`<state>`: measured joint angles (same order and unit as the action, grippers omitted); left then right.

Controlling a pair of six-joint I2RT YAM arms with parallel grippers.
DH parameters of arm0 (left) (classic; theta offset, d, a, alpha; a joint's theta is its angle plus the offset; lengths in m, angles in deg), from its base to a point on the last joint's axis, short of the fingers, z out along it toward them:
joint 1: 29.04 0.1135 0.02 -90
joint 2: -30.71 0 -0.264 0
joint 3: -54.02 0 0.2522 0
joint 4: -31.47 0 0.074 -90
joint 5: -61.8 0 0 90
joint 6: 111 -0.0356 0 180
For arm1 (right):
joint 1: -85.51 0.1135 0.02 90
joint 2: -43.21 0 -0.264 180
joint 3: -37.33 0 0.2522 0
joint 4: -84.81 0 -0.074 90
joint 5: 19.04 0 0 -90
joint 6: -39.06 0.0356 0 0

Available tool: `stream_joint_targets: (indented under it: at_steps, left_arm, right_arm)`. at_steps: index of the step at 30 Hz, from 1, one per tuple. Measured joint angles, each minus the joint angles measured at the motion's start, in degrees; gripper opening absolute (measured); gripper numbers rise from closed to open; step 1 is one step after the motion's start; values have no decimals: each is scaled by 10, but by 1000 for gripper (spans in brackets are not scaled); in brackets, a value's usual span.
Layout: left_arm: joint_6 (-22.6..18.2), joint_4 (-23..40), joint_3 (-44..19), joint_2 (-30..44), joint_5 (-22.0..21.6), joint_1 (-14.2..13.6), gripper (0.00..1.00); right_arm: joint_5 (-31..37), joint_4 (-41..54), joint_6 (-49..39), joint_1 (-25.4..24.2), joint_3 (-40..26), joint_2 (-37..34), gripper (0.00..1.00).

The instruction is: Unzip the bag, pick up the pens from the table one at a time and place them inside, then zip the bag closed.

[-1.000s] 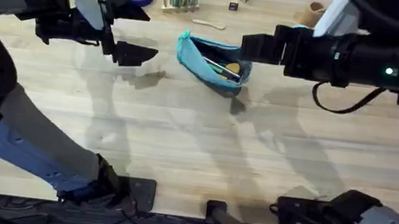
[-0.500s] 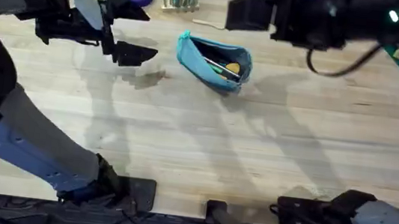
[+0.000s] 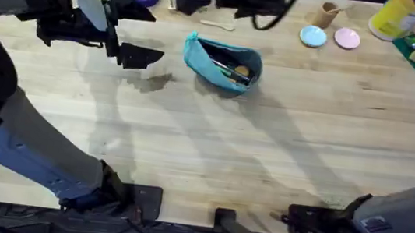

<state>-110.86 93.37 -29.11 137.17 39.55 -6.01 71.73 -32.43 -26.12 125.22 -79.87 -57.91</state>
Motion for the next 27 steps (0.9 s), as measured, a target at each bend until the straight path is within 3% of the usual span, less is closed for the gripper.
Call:
stream_joint_targets:
  at_steps: [27]
  left_arm:
    - [0, 0, 0, 0, 0, 0, 993]
  right_arm:
    - [14, -73, 4, 14, -18, -124, 997]
